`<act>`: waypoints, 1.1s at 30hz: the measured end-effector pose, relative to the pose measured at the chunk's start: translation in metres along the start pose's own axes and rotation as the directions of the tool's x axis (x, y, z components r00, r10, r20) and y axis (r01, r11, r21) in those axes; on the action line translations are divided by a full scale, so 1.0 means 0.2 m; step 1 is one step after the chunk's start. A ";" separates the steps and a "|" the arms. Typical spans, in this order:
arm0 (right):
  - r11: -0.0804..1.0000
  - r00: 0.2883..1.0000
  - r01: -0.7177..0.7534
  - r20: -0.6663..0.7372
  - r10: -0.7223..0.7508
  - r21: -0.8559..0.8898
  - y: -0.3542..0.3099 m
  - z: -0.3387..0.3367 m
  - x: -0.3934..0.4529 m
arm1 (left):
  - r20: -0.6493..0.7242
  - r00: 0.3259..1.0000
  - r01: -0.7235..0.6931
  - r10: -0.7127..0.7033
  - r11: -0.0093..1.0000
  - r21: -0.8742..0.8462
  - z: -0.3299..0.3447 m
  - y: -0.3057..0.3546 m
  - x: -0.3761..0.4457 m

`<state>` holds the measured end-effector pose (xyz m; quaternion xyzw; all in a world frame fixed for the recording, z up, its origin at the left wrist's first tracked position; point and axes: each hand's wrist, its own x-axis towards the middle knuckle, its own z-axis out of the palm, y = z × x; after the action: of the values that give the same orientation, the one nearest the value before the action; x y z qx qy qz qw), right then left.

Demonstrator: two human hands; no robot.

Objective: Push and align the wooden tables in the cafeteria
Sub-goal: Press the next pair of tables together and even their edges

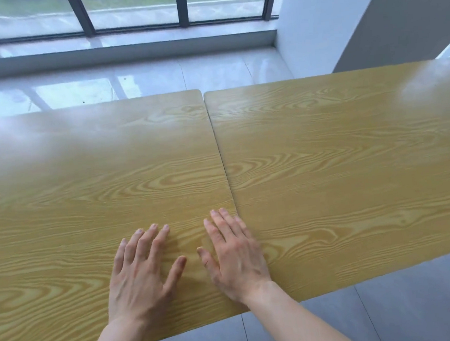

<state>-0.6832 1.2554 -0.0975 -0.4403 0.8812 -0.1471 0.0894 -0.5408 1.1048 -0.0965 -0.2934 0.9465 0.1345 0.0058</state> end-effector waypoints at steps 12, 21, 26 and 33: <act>0.997 0.998 -0.061 0.031 0.062 -0.041 0.09 -0.35 0.93 | -0.100 0.994 0.039 -0.047 0.996 -0.076 -0.40 -0.14 0.97; 0.990 0.991 -0.116 0.058 0.121 -0.081 0.11 -0.32 1.73 | -0.059 0.998 0.013 -0.018 0.996 -0.083 -0.42 -0.36 1.80; 0.990 0.994 -0.080 0.065 0.088 -0.116 0.12 -0.20 2.09 | -0.032 0.999 0.004 -0.006 0.998 -0.066 -0.34 -0.44 2.11; 0.985 0.997 -0.076 0.017 0.079 -0.153 0.19 -0.05 2.21 | -0.003 1.000 0.001 0.000 0.998 0.066 -0.19 -0.43 2.22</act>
<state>-0.9786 0.9247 -0.1140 -0.4129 0.9052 -0.0709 0.0712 -0.8582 0.7817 -0.1211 -0.2935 0.9503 0.1028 0.0140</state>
